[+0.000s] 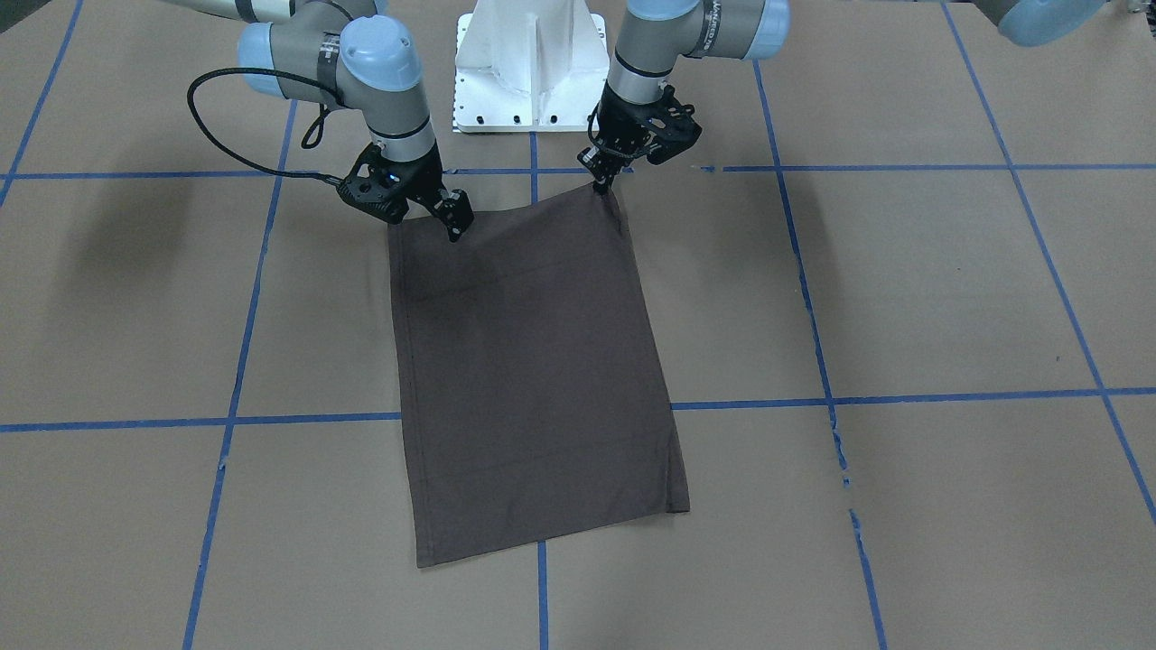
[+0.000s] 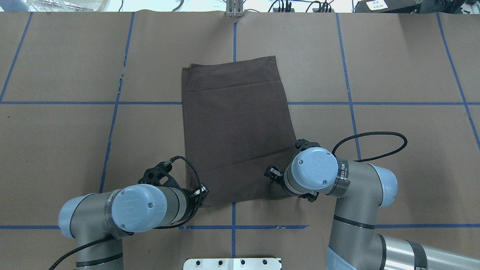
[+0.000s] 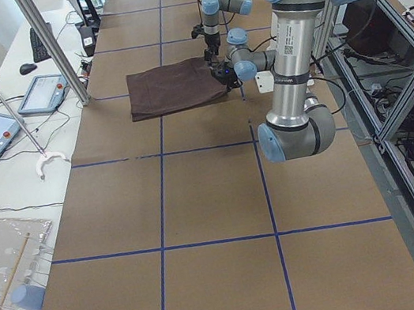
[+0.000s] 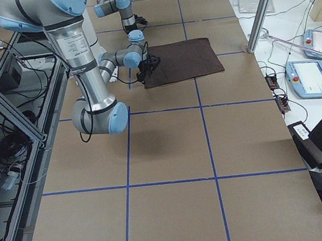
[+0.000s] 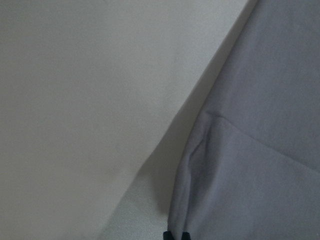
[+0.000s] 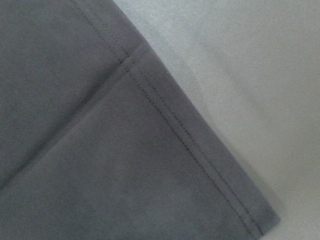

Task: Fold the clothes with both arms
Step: 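Grasp both near corners of the shirt with the left and right grippers, then lift the near edge with both grippers and carry it toward the far edge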

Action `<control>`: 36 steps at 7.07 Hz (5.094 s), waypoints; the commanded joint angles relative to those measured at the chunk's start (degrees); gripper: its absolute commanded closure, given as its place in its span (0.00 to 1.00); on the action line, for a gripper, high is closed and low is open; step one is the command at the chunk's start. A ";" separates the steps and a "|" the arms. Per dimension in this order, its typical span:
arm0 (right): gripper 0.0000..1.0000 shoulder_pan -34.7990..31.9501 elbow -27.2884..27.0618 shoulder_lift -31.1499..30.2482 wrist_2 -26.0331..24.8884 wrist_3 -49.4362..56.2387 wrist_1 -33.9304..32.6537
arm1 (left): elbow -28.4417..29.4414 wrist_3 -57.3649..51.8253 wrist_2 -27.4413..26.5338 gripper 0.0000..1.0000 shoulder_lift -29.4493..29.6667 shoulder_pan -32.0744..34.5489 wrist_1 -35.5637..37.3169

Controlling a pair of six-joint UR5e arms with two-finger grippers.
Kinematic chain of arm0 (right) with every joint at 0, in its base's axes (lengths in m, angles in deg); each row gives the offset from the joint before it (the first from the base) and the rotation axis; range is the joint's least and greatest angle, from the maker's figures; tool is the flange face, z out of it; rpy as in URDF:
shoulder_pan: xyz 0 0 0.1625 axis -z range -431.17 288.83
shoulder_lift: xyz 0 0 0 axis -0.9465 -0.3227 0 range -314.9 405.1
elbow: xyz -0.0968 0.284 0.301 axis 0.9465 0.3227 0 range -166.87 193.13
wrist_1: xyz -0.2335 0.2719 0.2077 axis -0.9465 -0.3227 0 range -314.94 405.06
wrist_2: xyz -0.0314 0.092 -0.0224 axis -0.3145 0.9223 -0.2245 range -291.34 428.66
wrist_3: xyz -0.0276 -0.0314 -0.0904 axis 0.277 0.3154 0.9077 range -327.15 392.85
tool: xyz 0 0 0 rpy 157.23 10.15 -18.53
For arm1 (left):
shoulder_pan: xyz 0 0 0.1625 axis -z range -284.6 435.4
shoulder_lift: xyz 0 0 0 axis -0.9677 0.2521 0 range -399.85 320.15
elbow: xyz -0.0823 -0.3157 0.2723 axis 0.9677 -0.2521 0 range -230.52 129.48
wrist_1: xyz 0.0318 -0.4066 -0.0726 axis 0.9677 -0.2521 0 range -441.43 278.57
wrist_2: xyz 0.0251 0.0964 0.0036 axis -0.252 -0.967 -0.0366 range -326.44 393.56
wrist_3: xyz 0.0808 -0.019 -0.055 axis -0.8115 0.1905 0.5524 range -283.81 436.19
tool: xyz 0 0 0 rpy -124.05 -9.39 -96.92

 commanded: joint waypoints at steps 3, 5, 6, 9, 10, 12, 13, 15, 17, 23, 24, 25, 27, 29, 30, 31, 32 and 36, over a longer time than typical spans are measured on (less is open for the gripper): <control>0.00 0.34 0.89 -0.57 -0.07 -0.09 0.00 | 0.00 0.00 -0.09 1.00 0.33 0.02 0.00; 0.00 0.34 0.81 -0.48 -0.07 -0.09 0.00 | -0.09 0.00 -0.09 1.00 0.33 0.02 0.00; 0.00 0.43 0.80 -0.48 -0.07 -0.09 0.00 | 0.00 0.00 -0.18 1.00 0.33 0.02 0.00; 0.56 0.52 0.80 -0.39 0.02 -0.17 0.08 | -0.09 0.00 0.00 1.00 0.33 0.28 0.00; 0.71 0.52 0.80 -0.31 0.02 -0.09 0.09 | -0.18 0.00 0.00 1.00 0.33 0.46 0.00; 0.89 0.52 0.89 0.05 0.28 0.00 0.00 | -0.18 0.00 0.00 1.00 0.33 0.55 0.00; 0.93 0.52 0.81 0.13 0.37 0.00 0.00 | -0.18 0.00 0.00 1.00 0.33 0.55 0.00; 1.00 0.26 0.54 0.48 0.46 0.00 0.00 | -0.18 0.00 0.00 1.00 0.33 0.64 0.00; 1.00 -0.01 0.54 0.92 0.46 -0.09 0.00 | -0.18 0.00 0.09 1.00 0.33 0.64 0.00; 1.00 -0.28 -4.89 1.55 1.42 -0.09 0.26 | -5.26 -2.70 0.17 1.00 -0.73 0.73 2.01; 1.00 1.38 -7.26 1.11 1.51 -0.44 0.00 | -6.41 -2.81 0.17 1.00 -0.64 0.20 2.37; 1.00 3.05 -10.24 -0.81 1.77 -5.31 0.08 | -8.42 -2.81 0.17 1.00 -0.64 -0.85 3.24; 1.00 4.64 -14.56 -3.81 5.45 -6.41 0.43 | -15.35 -2.20 -0.09 1.00 -1.34 -5.93 10.08; 1.00 4.82 -14.06 -4.08 5.47 -5.89 0.70 | -16.70 -2.37 0.17 1.00 -1.52 -6.31 10.37; 1.00 2.39 -11.87 -2.95 5.03 -3.71 0.87 | -16.18 -2.37 0.35 1.00 -0.65 -6.74 10.28; 1.00 -0.68 -9.94 -0.85 5.11 -1.43 0.88 | -15.91 -2.90 -0.35 1.00 -0.64 -4.57 10.20; 1.00 -4.37 -8.00 1.08 5.55 1.29 0.79 | -14.95 -4.55 0.17 1.00 -0.47 -0.20 9.85; 1.00 -15.81 10.34 11.79 11.09 1.85 7.71 | -1.11 -9.49 4.21 1.00 1.99 14.06 -2.76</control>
